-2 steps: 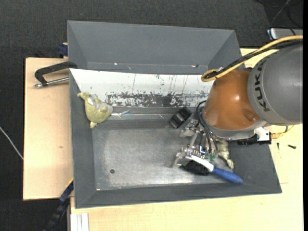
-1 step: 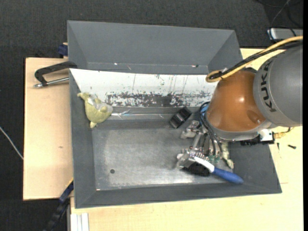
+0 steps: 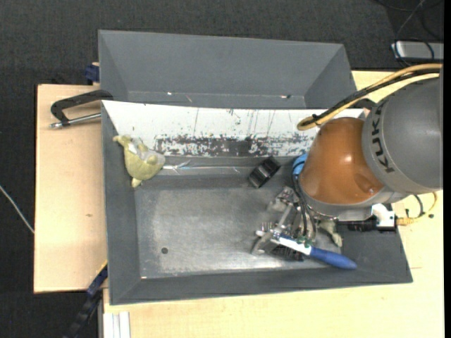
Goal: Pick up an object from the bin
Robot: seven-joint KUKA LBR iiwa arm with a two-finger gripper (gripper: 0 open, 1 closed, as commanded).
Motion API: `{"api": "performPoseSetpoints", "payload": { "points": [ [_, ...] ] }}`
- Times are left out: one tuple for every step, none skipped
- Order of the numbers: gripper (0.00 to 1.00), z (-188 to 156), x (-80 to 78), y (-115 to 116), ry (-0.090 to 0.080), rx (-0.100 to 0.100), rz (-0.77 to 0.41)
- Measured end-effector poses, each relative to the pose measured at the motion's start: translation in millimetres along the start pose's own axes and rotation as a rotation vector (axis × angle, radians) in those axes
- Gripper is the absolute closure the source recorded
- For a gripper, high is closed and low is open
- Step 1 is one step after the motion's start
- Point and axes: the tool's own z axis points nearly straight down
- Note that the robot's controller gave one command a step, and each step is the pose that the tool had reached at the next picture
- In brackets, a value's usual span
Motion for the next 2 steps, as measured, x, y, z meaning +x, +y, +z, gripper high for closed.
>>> {"api": "performPoseSetpoints", "payload": {
  "points": [
    [0.00,-1.2,0.5,7.6,-0.006,0.018,-0.007],
    [1.00,-2.9,-1.1,7.6,-0.009,0.016,-0.006]
  ]
}}
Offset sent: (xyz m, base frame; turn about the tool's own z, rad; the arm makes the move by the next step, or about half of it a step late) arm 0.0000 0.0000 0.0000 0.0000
